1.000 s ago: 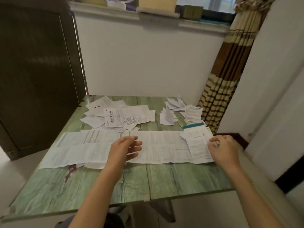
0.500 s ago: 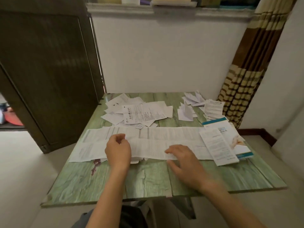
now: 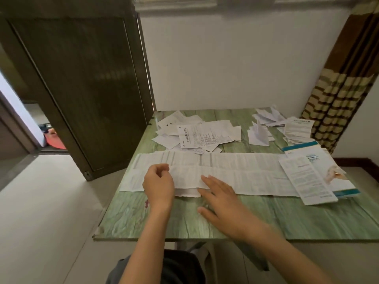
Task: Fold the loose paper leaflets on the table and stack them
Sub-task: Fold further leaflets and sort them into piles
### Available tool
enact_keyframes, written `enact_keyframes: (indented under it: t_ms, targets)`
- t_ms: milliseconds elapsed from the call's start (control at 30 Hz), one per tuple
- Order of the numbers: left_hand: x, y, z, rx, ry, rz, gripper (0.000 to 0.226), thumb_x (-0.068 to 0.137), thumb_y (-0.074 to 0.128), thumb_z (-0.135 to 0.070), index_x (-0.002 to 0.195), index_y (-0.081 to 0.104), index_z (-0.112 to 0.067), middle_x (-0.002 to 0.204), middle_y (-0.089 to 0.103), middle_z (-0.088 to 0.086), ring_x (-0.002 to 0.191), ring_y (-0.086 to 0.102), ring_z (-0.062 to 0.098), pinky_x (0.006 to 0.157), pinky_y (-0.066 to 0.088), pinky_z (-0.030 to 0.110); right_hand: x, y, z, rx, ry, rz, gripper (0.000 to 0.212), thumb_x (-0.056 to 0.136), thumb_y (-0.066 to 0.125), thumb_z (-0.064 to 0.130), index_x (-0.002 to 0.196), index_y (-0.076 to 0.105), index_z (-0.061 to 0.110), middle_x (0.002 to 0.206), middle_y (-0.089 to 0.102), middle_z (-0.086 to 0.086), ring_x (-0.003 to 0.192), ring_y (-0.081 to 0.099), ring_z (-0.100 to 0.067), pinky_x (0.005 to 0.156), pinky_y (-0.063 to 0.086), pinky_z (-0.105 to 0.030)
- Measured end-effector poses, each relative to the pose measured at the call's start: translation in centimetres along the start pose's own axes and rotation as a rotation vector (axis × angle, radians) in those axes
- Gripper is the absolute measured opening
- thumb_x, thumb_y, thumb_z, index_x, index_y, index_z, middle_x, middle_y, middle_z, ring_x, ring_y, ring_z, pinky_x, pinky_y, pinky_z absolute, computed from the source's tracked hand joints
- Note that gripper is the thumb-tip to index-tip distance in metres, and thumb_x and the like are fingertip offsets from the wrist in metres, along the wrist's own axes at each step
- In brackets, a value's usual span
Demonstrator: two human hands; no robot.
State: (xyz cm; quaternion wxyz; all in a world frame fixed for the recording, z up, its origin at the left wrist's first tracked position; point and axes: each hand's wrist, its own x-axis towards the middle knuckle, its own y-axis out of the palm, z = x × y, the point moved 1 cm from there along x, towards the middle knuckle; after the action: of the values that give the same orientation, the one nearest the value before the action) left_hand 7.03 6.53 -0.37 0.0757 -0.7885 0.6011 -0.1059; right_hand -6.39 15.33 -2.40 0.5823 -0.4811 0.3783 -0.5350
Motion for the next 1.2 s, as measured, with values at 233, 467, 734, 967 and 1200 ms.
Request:
enact_keyframes:
  t_ms: [233,467,734,967,1200]
  targets:
    - [-1.8,-0.8,-1.3,-0.151,-0.152,0.412,0.067,0.096,0.03,-0.054,0.059,0.06,-0.007,0.049,0.054,0.004,0.041,0.047,0.013,0.04,0.036,0.018,0.2,-0.7,0.5,0.154,0.045,-0.119,0.061,0.101,0.035,0.035,0.151,0.006,0.016,0.159,-0.004,0.008,0.144,-0.008,-0.005,0.116,-0.009,-0.021]
    - [-1.6,-0.7,-0.9,-0.295,-0.319,0.585,0.071,0.083,0.032,-0.069,0.096,0.064,-0.007,0.065,0.069,0.008,0.05,0.06,0.017,0.05,0.046,0.024,0.9,-1.5,0.8,0.125,-0.039,-0.227,0.06,0.099,0.028,0.035,0.151,0.009,0.012,0.159,-0.001,0.005,0.143,-0.009,-0.003,0.114,-0.01,-0.019]
    - [-1.5,0.1,-0.5,-0.366,-0.336,0.252,0.027,0.099,0.045,-0.021,0.121,0.05,-0.006,0.103,0.062,0.008,0.086,0.06,0.021,0.064,0.051,0.028,-0.4,-0.6,-0.8,0.224,-0.163,-0.289,0.056,0.092,0.028,0.044,0.135,0.051,0.017,0.146,0.031,0.014,0.136,0.012,0.008,0.113,0.002,-0.013]
    - [-1.7,-0.5,0.4,0.102,-0.057,0.065,0.045,0.097,0.048,-0.036,0.068,0.059,-0.004,0.066,0.064,0.01,0.061,0.062,0.023,0.051,0.046,0.03,-2.9,-3.3,-9.1,-0.252,0.366,-0.504,0.051,0.087,0.04,0.04,0.127,0.059,0.014,0.141,0.047,-0.017,0.136,0.035,-0.033,0.112,0.017,-0.054]
    - [-1.6,-0.1,0.5,0.335,0.05,-0.003,0.057,0.098,0.037,-0.04,0.064,0.062,-0.002,0.064,0.063,0.013,0.061,0.06,0.027,0.06,0.048,0.038,-5.2,-5.7,-15.2,-0.354,0.78,-0.015,0.069,0.093,0.025,0.062,0.151,0.002,0.032,0.158,-0.017,-0.009,0.144,-0.02,-0.029,0.11,-0.011,-0.06]
